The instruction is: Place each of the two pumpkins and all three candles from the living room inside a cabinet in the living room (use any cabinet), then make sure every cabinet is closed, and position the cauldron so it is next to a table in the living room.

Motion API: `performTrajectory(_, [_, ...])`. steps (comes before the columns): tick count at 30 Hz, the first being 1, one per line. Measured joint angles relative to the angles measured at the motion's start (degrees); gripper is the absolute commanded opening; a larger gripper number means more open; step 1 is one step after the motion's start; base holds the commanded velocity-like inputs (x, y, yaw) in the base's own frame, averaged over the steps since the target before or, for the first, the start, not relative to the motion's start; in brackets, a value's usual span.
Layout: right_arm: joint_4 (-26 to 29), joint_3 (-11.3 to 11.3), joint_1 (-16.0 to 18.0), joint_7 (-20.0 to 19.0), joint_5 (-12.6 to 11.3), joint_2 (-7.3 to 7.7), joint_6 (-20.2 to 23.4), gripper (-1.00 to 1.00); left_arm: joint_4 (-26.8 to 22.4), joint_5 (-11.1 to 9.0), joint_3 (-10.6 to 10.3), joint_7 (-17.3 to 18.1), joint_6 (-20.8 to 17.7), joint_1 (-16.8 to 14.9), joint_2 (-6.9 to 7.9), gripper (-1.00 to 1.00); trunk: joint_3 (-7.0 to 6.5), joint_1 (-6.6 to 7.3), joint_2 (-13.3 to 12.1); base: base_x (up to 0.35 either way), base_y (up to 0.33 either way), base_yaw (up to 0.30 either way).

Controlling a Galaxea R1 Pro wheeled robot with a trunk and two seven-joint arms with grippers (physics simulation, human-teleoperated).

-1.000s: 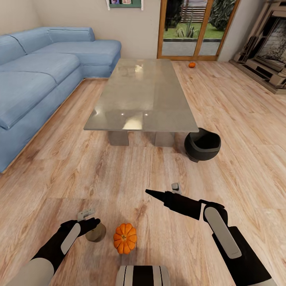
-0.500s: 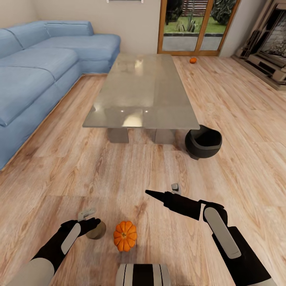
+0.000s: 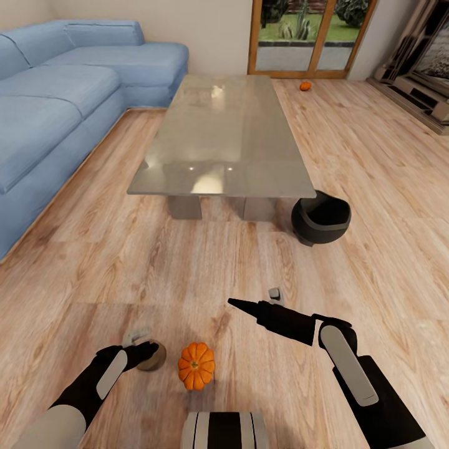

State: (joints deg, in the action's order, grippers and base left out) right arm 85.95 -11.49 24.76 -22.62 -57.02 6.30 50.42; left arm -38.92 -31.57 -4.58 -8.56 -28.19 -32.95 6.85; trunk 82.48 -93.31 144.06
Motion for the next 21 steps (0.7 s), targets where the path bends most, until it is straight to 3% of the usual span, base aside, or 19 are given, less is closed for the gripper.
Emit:
performTrajectory(5, [0.0, 0.0, 0.0, 0.1, 0.0, 0.00, 0.0, 1.00, 0.0, -0.1, 0.0, 0.0, 0.0, 0.0, -0.04, 1.00, 1.11, -0.13, 0.1, 0.000, 0.000, 0.000])
performTrajectory(21, [-0.1, 0.0, 0.0, 0.2, 0.0, -0.08, 0.0, 1.00, 0.0, -0.1, 0.0, 0.0, 0.0, 0.0, -0.07, 1.00, 1.12, -0.13, 0.1, 0.000, 0.000, 0.000])
